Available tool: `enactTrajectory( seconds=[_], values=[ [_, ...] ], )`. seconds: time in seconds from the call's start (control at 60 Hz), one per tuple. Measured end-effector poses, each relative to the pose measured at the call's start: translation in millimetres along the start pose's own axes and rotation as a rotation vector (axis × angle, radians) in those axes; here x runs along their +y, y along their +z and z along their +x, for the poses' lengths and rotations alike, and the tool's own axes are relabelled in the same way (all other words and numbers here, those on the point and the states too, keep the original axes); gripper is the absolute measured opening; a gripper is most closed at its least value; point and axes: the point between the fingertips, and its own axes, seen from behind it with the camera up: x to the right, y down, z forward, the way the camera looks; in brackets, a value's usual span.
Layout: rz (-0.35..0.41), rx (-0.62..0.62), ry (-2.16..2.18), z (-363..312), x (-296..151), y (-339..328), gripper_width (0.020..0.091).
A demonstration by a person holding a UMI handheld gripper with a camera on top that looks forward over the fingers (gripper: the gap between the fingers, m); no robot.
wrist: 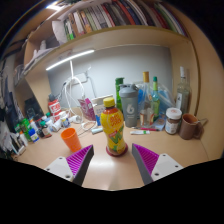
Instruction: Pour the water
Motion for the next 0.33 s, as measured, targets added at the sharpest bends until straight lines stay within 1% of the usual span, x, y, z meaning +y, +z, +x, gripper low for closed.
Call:
enactTrajectory(
  seconds=[0.083, 0.167, 0.267, 0.333],
  values=[
    [-0.011, 0.011, 0.012, -13.3, -2.3, -53.3, 0.0841],
    [0.008, 0.03, 0.013, -27.7, -11.3, -109.5, 0.0841],
    [0.01, 0.056, -0.012, -49.3, -15.2, -175.7, 0.0839],
    [0.022, 0.053, -0.043, -64.2, -19.1, -210.5, 0.084]
  ],
)
